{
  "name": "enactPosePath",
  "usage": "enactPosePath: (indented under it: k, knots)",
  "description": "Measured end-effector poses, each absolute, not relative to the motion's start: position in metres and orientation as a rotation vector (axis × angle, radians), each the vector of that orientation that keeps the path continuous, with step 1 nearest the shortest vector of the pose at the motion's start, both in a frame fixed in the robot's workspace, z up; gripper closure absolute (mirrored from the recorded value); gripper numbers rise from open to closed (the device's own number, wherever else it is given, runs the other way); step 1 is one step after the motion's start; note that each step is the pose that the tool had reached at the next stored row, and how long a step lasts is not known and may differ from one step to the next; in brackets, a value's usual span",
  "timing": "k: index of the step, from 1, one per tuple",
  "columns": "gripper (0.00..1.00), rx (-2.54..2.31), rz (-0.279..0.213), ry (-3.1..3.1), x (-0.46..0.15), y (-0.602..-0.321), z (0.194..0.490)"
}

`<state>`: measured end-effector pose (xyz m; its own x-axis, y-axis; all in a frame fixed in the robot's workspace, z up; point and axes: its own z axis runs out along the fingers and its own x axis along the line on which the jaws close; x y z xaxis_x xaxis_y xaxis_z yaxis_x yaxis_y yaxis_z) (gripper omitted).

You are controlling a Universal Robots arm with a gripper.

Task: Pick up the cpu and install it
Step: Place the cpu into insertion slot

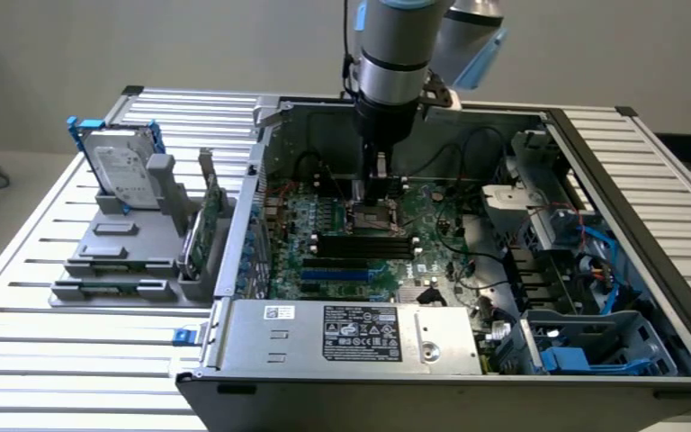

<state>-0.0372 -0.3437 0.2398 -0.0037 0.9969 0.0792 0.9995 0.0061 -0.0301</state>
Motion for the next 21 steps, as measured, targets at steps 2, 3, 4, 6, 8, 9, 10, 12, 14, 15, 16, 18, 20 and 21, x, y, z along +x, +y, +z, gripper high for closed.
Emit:
enactPosePath:
  k: [2, 3, 4, 6, 8, 9, 10, 12, 14, 15, 16, 18, 20, 21]
  knots:
    - [0.46, -2.179, -0.036, -2.171, -0.037, -0.344, 0.239]
    - [0.46, -2.188, -0.026, -2.172, -0.037, -0.344, 0.239]
    - [0.46, -2.196, -0.015, -2.175, -0.037, -0.344, 0.238]
    - [0.46, -2.209, 0.003, -2.18, -0.037, -0.343, 0.237]
    - [0.46, -2.213, 0.0, -2.183, -0.037, -0.343, 0.236]
    - [0.46, -2.215, -0.002, -2.183, -0.037, -0.343, 0.236]
    - [0.46, -2.217, -0.004, -2.184, -0.037, -0.343, 0.235]
    - [0.46, -2.22, -0.008, -2.184, -0.037, -0.343, 0.232]
    - [0.46, -2.223, -0.011, -2.183, -0.037, -0.343, 0.229]
    - [0.46, -2.224, -0.012, -2.183, -0.037, -0.343, 0.229]
    - [0.46, -2.225, -0.011, -2.183, -0.037, -0.342, 0.228]
    - [0.46, -2.224, -0.012, -2.183, -0.037, -0.342, 0.227]
    - [0.46, -2.225, -0.012, -2.183, -0.037, -0.342, 0.226]
    - [0.46, -2.225, -0.012, -2.182, -0.037, -0.342, 0.225]
